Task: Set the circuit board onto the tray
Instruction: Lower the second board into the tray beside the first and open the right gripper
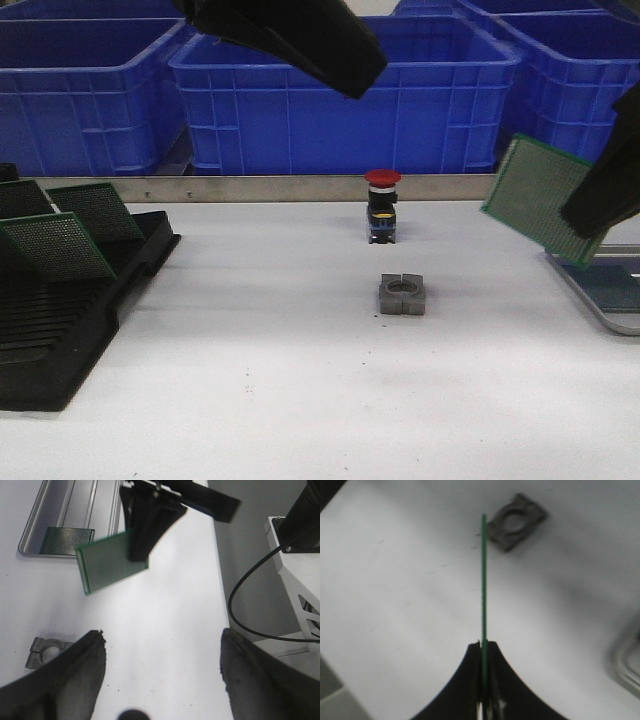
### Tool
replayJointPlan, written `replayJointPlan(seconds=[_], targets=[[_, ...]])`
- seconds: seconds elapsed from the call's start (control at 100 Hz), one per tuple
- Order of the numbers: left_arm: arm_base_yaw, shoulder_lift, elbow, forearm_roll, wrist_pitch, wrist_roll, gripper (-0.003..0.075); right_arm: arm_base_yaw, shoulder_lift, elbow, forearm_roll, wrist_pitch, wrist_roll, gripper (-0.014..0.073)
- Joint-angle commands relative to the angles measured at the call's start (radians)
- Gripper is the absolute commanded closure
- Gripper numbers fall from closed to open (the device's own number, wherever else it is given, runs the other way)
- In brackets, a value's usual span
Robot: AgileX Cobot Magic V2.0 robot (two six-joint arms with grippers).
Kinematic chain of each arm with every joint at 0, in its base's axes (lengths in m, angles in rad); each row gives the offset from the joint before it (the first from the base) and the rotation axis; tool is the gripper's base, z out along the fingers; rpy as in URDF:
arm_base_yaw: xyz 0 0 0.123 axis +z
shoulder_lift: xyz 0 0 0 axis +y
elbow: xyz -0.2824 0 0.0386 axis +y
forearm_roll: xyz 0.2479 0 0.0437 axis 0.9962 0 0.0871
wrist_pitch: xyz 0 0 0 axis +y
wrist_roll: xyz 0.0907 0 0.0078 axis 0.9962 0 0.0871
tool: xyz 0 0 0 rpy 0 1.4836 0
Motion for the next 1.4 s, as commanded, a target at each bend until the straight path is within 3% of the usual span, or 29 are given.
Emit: replayJointPlan(seconds=[0.0, 0.23, 0.63, 0.75, 0.87, 0.94, 1.01, 1.1, 1.2, 1.27, 1.33, 1.39], targets=[[-0.009, -0.042, -0.030, -0.067, -0.002, -0.002, 0.0267, -0.083, -0.017, -0.019, 0.028, -0.081, 0.028, 0.0662], [-0.009, -0.042, -0.030, -0.067, -0.002, -0.002, 0.0267, -0.213, 0.060, -0.019, 0.037, -0.255, 0.032, 0.0662], [-0.009, -0.042, -0.030, -0.067, -0.002, -0.002, 0.0267, -0.230, 0.155, -0.019, 0.124, -0.395, 0.032, 0.0643], [-0.009, -0.042, -0.030, -0.067, -0.002, -0.002, 0.0267, -0.230, 0.155, -0.019, 0.124, -0.403, 0.032, 0.0467], [-0.009, -0.042, -0.030, -0.067, -0.002, -0.002, 0.0267, -0.230, 0.155, -0.020, 0.124, -0.420, 0.032, 0.0159], [-0.009, -0.042, -0.030, -0.067, -0.002, -0.002, 0.0267, -0.230, 0.152, -0.021, 0.124, -0.425, 0.032, 0.0023], [-0.009, -0.042, -0.030, -0.067, -0.002, -0.002, 0.0267, -0.230, 0.145, -0.021, 0.124, -0.429, 0.032, -0.0042], [-0.005, -0.042, -0.030, -0.067, -0.002, -0.002, 0.0274, -0.230, 0.130, -0.021, 0.118, -0.432, 0.032, -0.0038], [-0.003, -0.042, -0.030, -0.067, -0.002, -0.004, 0.0330, -0.230, 0.101, -0.021, 0.117, -0.431, 0.028, -0.0038], [-0.003, -0.044, -0.030, -0.067, 0.002, -0.004, 0.0418, -0.230, 0.073, -0.021, 0.117, -0.420, 0.002, -0.0035], [-0.001, -0.049, -0.030, -0.066, 0.002, -0.011, 0.0531, -0.230, 0.048, -0.021, 0.117, -0.399, -0.034, -0.0003], [0.005, -0.052, -0.030, -0.066, 0.002, -0.055, 0.0664, -0.230, 0.017, -0.021, 0.117, -0.364, -0.056, 0.0086]])
